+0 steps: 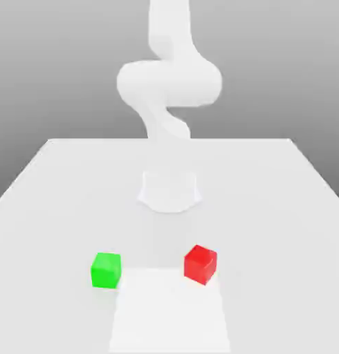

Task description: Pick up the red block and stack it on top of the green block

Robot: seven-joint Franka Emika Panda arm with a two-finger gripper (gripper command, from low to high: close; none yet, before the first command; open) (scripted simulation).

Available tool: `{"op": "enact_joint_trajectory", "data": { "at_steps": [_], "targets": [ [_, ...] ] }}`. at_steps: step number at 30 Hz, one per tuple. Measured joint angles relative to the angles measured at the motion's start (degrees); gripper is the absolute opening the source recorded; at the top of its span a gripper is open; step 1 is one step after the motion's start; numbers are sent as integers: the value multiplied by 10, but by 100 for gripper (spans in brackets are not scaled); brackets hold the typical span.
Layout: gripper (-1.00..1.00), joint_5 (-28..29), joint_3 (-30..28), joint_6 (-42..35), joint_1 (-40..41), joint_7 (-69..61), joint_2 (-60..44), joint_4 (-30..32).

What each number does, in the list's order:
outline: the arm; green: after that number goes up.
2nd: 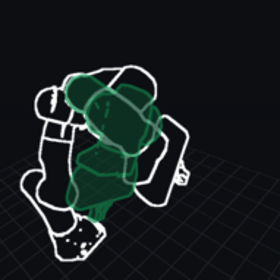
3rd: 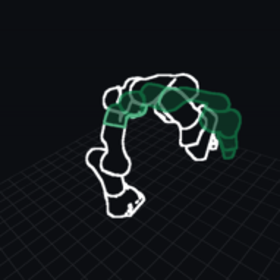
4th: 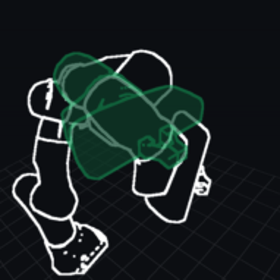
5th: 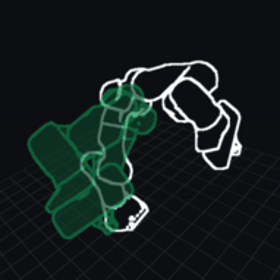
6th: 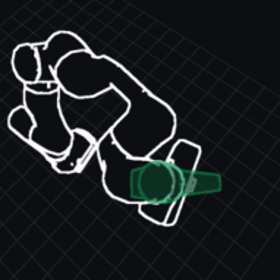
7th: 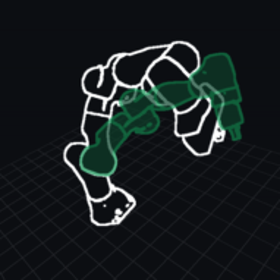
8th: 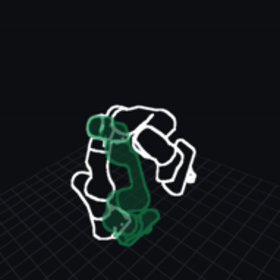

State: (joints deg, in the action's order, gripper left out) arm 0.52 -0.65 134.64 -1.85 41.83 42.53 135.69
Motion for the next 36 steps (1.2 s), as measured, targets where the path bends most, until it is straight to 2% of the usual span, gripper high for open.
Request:
{"op": "enact_joint_trajectory", "data": {
  "at_steps": [16, 19, 23, 24, 31, 36],
  "targets": [
    [0, 22, -56, 236, -135, -349, -287, 308],
    [0, 1, -51, 326, -152, -409, -403, 329],
    [0, -35, -15, 405, -126, -442, -497, 322],
    [-100, -39, -9, 420, -121, -444, -515, 319],
    [-100, -37, -5, 421, -117, -444, -518, 319],
    [-100, -8, -14, 345, -117, -423, -428, 332]
  ]
}}
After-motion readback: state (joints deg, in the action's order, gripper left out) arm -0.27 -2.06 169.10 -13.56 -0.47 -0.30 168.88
